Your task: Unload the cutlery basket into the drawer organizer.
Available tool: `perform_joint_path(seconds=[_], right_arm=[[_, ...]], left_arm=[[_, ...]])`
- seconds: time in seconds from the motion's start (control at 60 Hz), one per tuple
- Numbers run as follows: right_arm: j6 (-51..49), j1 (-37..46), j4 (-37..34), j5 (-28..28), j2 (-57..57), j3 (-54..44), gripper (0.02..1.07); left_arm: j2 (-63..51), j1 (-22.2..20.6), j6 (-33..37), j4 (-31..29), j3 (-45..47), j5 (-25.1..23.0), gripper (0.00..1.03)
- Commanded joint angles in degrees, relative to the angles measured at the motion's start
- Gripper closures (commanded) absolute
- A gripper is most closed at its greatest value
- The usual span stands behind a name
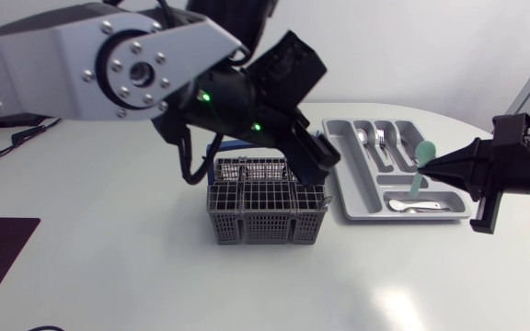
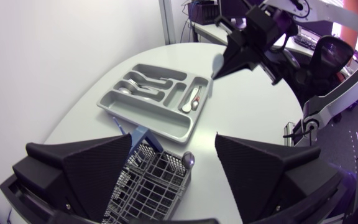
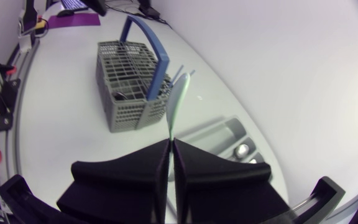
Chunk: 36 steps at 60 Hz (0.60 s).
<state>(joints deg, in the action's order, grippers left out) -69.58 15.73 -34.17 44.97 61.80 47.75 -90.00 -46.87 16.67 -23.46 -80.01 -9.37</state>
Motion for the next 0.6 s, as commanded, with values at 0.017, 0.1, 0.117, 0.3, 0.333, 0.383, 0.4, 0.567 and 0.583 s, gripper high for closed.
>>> perform_joint_path(seconds=[0.017, 0.1, 0.117, 0.3, 0.333, 0.383, 0.4, 0.567, 0.583], right_arm=[[-3.63, 2.82, 4.82, -2.87, 2.36, -3.8, 1.01], [-5.39, 4.31, 9.56, -5.77, 5.35, -5.47, 1.01], [-5.65, 4.49, 10.44, -6.3, 5.96, -5.82, 1.01], [-8.64, 5.37, 20.29, -12.63, 11.06, -8.2, 1.01], [-8.9, 5.37, 20.64, -13.33, 12.03, -7.76, 1.01], [-10.49, 5.28, 22.22, -15.88, 13.61, -7.76, 1.01], [-10.66, 5.1, 23.27, -16.67, 13.87, -8.11, 1.01], [-13.39, 2.64, 29.78, -23.35, 17.04, -9.6, 1.01], [-13.56, 2.47, 30.22, -23.79, 17.48, -9.6, 1.01]], left_arm=[[-3.96, -2.35, -0.14, -1.41, 0.73, 3.21, 0.09], [-6.24, -3.93, -0.23, -2.29, 0.03, 6.47, 0.09], [-6.6, -4.28, -0.32, -2.46, -0.15, 6.99, 0.09], [-9.41, -5.95, -1.02, -4.49, -1.99, 10.6, 0.09], [-9.94, -6.21, -1.37, -4.93, -2.35, 11.48, 0.09], [-10.38, -6.3, -1.81, -5.45, -2.79, 12.18, 0.09], [-10.46, -6.48, -1.9, -5.45, -2.87, 12.27, 0.09], [-12.75, -7.53, -3.75, -7.03, -4.54, 14.99, 0.09], [-13.01, -7.53, -3.75, -7.21, -4.72, 14.99, 0.09]])
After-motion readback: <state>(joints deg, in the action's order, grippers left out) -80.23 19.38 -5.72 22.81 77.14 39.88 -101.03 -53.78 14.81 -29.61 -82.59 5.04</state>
